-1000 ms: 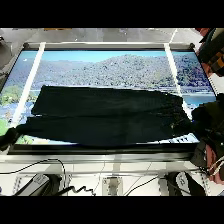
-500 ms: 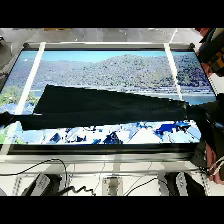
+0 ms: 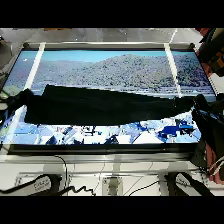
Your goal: Fold the clothes and pants, and hang the long-sleeved shirts on hangers.
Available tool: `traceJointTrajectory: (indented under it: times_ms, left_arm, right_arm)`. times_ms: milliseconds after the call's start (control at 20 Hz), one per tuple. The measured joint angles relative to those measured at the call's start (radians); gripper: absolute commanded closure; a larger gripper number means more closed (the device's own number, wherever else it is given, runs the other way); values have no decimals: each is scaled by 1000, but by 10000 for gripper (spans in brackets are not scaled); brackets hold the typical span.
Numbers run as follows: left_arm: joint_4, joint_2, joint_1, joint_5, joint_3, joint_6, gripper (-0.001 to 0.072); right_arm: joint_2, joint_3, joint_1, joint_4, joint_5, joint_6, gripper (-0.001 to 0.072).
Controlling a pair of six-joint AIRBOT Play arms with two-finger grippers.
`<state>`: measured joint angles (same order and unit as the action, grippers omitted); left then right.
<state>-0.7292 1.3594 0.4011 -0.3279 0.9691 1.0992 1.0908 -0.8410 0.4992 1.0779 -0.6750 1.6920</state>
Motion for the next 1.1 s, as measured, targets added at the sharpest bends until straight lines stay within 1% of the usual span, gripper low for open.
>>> traceJointTrajectory:
  times_ms: [150,350,700,750,800,850,900,1000,1100]
  left_arm:
    - [-2,137,-51,14,135,23,692]
    - [-2,267,-89,20,266,43,691]
    - [3,353,-124,65,347,49,687]
    - [4,357,-127,74,351,49,634]
    - [4,360,-130,83,353,49,395]
    - [4,361,-133,93,355,49,71]
    - [4,361,-135,93,356,50,3]
    - [4,346,-137,83,358,50,1]
    - [4,315,-130,80,359,50,3]
  right_arm:
    - [118,-69,-9,-7,47,52,675]
    - [237,-137,-19,-37,116,132,675]
    - [341,-169,-100,-122,365,175,673]
    - [356,-177,-111,-128,396,177,578]
    - [373,-192,-121,-134,420,179,173]
    - [389,-209,-126,-138,440,180,22]
    - [404,-232,-132,-137,443,179,23]
    - [420,-285,-137,-121,421,159,24]
    - [428,-357,-137,-82,369,96,25]
